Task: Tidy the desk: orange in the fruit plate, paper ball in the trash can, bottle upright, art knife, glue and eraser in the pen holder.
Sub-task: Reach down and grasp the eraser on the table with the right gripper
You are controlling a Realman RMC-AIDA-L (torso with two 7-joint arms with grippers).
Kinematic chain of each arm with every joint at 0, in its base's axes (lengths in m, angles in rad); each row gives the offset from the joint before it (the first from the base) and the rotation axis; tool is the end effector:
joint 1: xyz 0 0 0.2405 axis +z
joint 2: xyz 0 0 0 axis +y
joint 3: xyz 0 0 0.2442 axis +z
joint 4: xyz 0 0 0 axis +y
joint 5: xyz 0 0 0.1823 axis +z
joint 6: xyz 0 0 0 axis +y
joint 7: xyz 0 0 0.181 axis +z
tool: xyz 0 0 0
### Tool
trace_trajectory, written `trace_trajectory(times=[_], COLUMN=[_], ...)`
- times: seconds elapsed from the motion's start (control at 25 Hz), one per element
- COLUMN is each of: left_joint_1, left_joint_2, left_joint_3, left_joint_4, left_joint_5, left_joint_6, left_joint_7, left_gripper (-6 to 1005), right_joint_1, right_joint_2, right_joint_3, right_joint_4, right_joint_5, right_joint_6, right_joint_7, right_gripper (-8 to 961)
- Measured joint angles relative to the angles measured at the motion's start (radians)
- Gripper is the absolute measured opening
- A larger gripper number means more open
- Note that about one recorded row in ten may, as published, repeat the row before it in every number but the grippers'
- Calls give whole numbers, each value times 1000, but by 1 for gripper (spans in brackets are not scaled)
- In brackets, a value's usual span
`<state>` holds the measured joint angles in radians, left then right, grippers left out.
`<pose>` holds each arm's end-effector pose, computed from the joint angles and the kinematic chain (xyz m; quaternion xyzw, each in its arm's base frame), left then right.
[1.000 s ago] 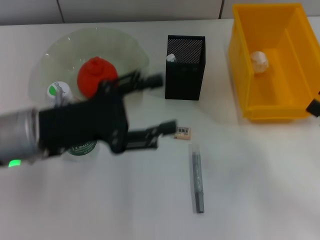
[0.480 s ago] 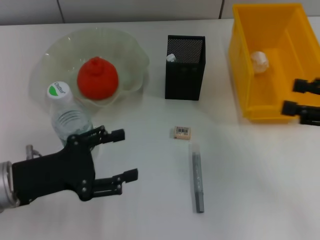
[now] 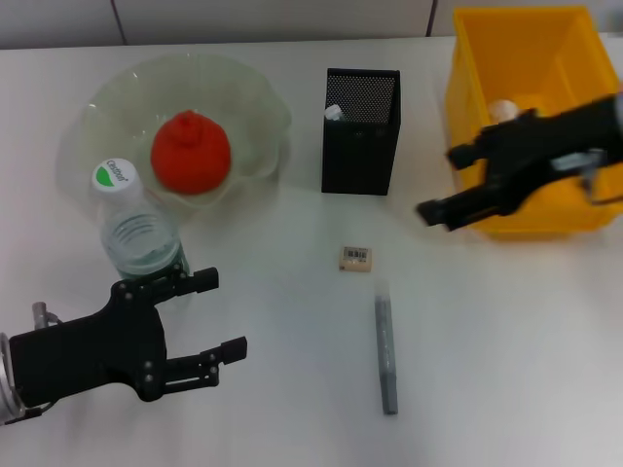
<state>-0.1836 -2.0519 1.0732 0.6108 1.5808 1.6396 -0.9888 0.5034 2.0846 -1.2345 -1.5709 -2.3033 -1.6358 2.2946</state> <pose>-0.2525 0.2203 -0.0374 -0.9316 -0.1383 -0.3064 0.1385 0.1490 0.3165 -0.0003 -0.9668 0.2087 -0.0254 0.1451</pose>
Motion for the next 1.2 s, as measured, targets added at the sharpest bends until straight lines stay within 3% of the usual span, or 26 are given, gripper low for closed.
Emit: trace_trajectory(times=[0.28, 0.44, 0.76, 1.2], left_joint_1=[5, 5, -5, -14], left_joint_2=[4, 5, 2, 4], left_joint_3=[-2, -3, 3, 2], left_joint_4=[-13, -14, -17, -25], left_joint_5=[3, 16, 30, 30], left_joint_6=[-10, -16, -45, -44], left_joint_7=[1, 1, -6, -8], left_gripper=[846, 846, 846, 846], right_joint_1=[172, 215, 245, 264], right_joint_2=[1, 3, 6, 6], right_joint_3=[-323, -406, -480, -519], right_joint_4=[64, 142, 301, 416], right_joint_5=[-232, -245, -240, -195], right_joint_6=[84, 130, 267, 363], right_joint_7=[220, 261, 308, 297], right_gripper=[826, 827, 822, 811])
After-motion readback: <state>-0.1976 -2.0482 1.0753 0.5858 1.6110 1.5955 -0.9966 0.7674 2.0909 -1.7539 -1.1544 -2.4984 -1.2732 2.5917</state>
